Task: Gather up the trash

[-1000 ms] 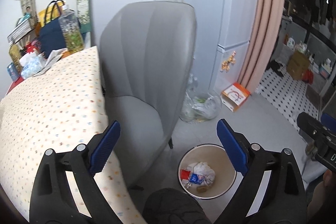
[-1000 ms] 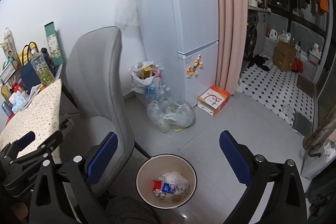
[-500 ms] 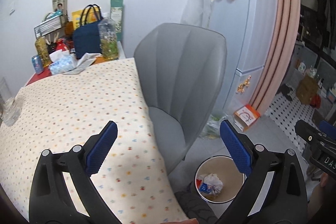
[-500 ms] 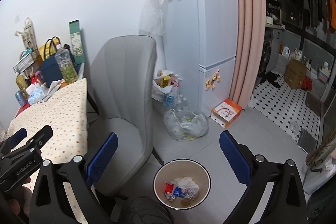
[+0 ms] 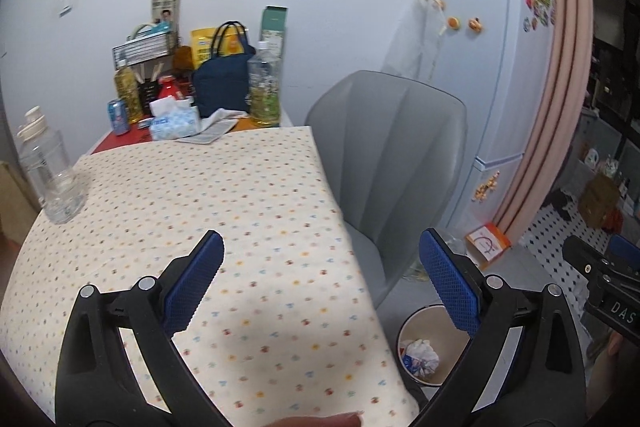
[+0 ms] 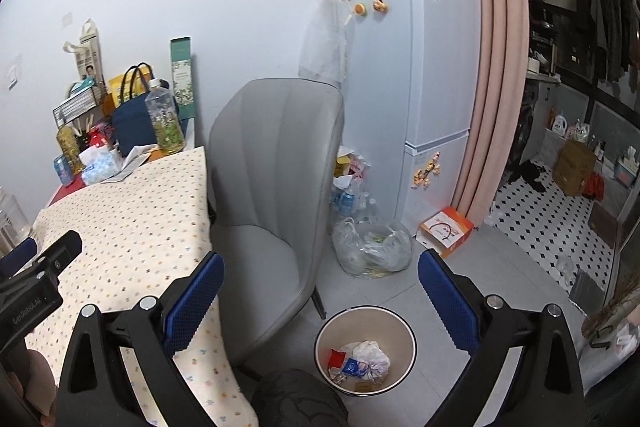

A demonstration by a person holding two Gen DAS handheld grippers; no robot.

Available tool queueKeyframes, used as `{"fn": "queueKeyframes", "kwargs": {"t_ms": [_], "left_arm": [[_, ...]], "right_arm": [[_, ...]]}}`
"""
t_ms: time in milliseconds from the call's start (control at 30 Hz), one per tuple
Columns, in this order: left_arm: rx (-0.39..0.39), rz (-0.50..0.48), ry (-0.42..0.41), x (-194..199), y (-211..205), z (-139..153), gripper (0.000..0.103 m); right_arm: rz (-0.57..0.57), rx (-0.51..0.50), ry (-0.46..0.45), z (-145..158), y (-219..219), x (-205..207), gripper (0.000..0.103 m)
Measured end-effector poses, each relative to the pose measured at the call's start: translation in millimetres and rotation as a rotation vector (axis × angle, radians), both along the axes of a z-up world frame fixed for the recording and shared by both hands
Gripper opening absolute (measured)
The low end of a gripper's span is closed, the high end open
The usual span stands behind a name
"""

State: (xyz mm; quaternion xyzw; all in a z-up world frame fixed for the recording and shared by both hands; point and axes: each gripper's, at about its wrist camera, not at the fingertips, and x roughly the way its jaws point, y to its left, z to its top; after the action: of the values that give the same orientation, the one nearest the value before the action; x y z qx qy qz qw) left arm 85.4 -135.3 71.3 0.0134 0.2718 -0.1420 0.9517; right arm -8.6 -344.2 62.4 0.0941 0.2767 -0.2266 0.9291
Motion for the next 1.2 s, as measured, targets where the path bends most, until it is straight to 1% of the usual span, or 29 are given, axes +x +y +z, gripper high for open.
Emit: {"fn": "queueKeyframes", "kwargs": {"t_ms": [300,533,733,933,1200], "left_arm": [[-0.017,0.058,-0.028,-19.0,35.7,11.1,0.097],[-0.026,0.113,-0.041,-32.2,64.3,17.2,0.097],[-0.021,0.142,-0.05,-41.2,79.9,18.3,0.097],[0.002,0.163,-0.047,-47.3,92.4,15.2,0.097],[-0.009,0.168,-0.057,-53.5,99.6,16.1,0.097]], "right_arm": [[0.064,-0.039,-0.016,15.8,34.7,-6.6,0.095],[0.107,-0.05,-0.022,21.5,56.4,-14.6,0.095],[0.145,-0.056,-0.028,22.7,73.0,-17.6,0.095],[0.159,-0.054,-0.029,23.5,78.6,-20.7,0.095],[0.167,-0.069,-0.037,27.0,85.9,-25.5,0.095]]}}
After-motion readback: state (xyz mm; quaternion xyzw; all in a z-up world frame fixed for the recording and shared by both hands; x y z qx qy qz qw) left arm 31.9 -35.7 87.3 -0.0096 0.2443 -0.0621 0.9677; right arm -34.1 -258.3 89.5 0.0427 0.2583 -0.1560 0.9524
